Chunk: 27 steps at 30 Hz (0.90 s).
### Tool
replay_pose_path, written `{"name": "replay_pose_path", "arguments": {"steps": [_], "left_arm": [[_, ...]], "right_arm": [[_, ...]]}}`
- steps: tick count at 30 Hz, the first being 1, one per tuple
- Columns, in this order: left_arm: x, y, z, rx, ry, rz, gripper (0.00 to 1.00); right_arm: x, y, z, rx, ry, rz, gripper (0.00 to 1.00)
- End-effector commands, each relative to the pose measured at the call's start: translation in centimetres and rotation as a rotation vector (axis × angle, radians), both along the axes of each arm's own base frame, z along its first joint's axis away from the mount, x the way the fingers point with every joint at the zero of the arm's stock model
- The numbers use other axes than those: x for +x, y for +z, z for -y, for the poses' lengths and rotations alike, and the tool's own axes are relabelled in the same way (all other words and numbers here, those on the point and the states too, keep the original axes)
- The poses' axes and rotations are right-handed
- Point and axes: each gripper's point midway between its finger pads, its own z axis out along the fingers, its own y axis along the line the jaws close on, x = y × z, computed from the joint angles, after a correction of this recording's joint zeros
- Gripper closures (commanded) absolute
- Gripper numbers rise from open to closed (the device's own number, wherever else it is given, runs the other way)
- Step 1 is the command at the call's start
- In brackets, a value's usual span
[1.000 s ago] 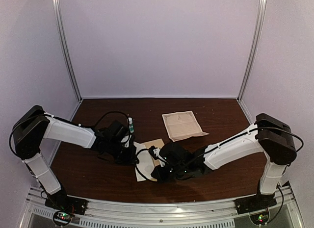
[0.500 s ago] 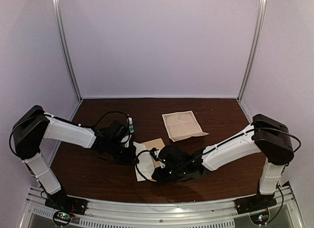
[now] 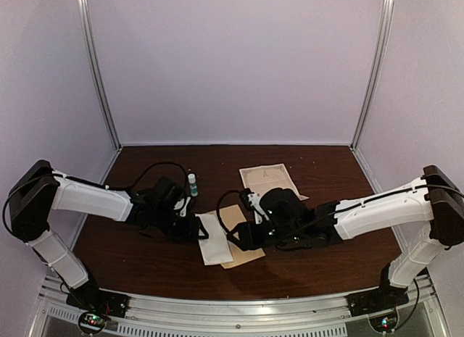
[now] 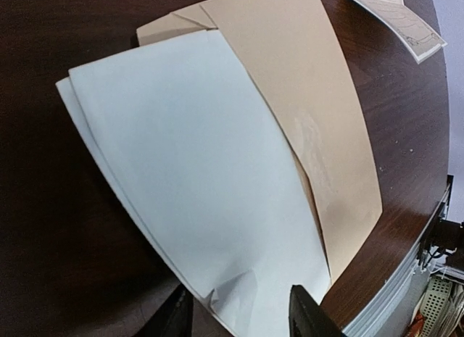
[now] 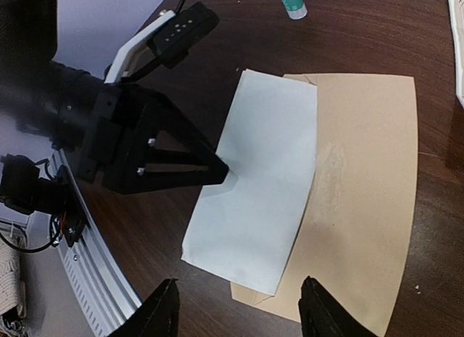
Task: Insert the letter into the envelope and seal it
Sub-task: Place the letter in the envelope.
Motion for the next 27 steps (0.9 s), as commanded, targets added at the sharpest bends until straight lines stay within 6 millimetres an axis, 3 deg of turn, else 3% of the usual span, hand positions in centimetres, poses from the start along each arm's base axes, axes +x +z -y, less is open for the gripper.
{"name": "replay_pose_path", "arguments": {"steps": [1, 14, 27], "left_arm": [[0.0, 1.8, 0.4, -0.077, 0.002, 0.056, 0.52], [-1.0, 1.5, -0.3, -0.137, 0.056, 0.027, 0.51], [-1.2, 0.7, 0.2, -0.148, 0.053, 0.008, 0.65]], "right_arm": [[1.9, -2.1, 3.3, -0.077, -0.084, -0.001, 0.42], [3.9, -5.4, 5.4, -0.111, -0.123, -0.029, 0.36], [5.9, -7.7, 5.4, -0.136, -0.125, -0.050, 0.34]]}}
